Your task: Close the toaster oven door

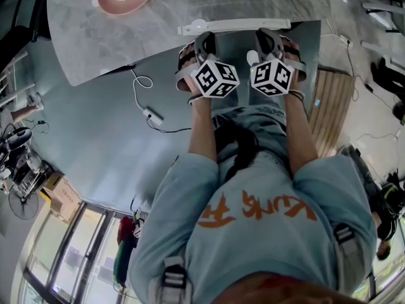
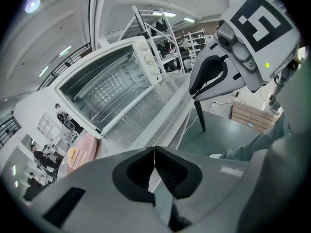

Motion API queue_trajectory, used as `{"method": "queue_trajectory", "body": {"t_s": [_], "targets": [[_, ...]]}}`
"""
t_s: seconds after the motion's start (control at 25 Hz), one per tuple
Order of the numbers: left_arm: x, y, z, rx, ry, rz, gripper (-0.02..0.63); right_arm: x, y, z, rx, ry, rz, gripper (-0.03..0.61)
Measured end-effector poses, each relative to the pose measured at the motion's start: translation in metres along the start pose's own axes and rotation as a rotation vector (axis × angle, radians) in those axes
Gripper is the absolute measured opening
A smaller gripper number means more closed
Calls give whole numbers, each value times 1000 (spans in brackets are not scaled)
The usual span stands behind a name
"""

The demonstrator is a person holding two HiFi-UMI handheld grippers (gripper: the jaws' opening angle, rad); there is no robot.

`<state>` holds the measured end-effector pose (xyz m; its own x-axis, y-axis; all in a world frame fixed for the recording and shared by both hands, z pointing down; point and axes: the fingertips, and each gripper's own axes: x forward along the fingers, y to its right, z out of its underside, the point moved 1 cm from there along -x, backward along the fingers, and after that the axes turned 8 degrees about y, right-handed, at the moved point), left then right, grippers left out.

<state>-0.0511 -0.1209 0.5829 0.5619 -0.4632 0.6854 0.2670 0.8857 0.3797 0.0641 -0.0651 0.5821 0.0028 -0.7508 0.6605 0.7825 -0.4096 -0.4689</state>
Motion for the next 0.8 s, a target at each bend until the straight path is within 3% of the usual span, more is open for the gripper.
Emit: {"method": "queue_trajectory", "body": {"t_s": [0.2,0.28,0.8], "targets": [[-3,0,-6,30,10,2,11,-3,0,1,-29,0,1,98],[-5,-3,-11,40,31,-16,79,-4,6,-2,-36,14,25,167],[-17,-36,-45,159,101,-115,135,-13,51,-35,-108,92,150,138]]}}
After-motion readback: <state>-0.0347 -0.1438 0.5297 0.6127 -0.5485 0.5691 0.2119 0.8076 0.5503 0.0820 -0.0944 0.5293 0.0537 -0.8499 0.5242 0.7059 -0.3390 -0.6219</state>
